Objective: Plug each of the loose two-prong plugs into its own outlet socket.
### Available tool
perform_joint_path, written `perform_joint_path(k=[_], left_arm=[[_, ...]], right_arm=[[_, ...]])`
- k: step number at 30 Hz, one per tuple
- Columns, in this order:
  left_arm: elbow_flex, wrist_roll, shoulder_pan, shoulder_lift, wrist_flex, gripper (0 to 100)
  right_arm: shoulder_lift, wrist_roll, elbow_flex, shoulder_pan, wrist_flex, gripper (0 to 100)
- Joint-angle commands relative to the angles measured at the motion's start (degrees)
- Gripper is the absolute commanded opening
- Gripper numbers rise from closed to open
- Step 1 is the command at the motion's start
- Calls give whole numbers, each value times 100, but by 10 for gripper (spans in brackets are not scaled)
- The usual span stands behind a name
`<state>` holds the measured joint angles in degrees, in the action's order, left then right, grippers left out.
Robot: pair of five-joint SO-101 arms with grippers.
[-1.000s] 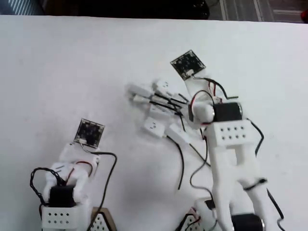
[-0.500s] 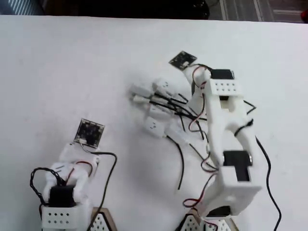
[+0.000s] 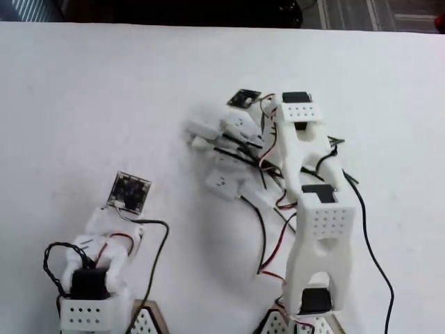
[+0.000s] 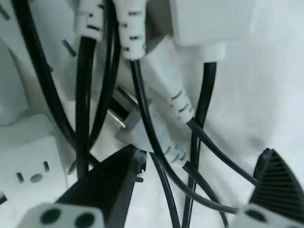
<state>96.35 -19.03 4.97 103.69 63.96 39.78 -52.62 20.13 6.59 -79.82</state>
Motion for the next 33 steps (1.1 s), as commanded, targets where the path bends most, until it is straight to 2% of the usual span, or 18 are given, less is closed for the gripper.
perform_joint_path(k=[1,3,8,11,15,21,33], left_arm=[[-18,-53,-40,31,-70,24],[-18,-53,-40,31,-70,24],[-18,-53,-40,31,-70,24],[-18,-53,-40,31,-70,24],[-18,-53,-40,31,-70,24],[-18,-53,-40,31,-70,24],[-18,-53,-40,31,-70,24]], right_arm=[[347,0,457,136,-127,351],[567,-9,659,171,-400,322],[989,-44,1187,400,-1051,100],[1086,-44,1371,523,-1393,16],[892,-9,1591,532,-1842,19],[-66,-62,1143,356,-1851,19],[-3820,-932,-1327,215,-1833,19]])
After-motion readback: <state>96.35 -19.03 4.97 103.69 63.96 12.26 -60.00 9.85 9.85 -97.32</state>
